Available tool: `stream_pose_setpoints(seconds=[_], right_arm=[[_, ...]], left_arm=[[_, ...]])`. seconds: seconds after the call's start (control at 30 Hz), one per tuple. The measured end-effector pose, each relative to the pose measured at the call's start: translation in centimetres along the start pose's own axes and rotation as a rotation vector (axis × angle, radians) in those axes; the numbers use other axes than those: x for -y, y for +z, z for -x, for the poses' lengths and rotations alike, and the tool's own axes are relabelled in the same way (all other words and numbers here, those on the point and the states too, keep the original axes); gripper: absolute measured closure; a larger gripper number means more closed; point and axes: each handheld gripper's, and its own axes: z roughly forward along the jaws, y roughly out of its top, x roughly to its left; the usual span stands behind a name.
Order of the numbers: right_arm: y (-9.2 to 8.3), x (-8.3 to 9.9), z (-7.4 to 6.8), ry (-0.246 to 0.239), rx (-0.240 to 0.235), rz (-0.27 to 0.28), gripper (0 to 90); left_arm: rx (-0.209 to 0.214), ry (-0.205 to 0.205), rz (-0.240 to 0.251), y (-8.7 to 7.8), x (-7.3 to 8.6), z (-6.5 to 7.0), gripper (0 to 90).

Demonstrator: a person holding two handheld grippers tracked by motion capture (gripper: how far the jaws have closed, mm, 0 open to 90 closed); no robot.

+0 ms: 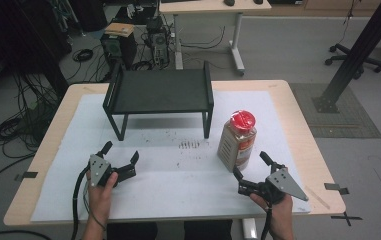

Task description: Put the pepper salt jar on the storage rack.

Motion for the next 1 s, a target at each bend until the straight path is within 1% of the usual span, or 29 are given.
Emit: stream_pose_setpoints(seconds=[0.33,0.5,0.53,1.0], right_arm=[[0.8,-0.6,0.6,0.0,0.006,0.0,0.8],[1.2,-0.7,0.6,-0.008,0.008,-0.002,0.8],[1.4,-0.7,0.7,-0.01,0.007,-0.004,0.8],[2.4,-1.0,0.9,-0.006,-0.002,-0.008,0.6]], left_arm=[[0.0,0.002,0.001,0.0,0.0,0.0,0.2],[0.0,0.002,0.001,0.0,0.0,0.0,0.2],[0.0,0.002,0.001,0.0,0.0,0.0,0.2],[0.002,0.005,0.004,0.0,0.0,0.0,0.2]])
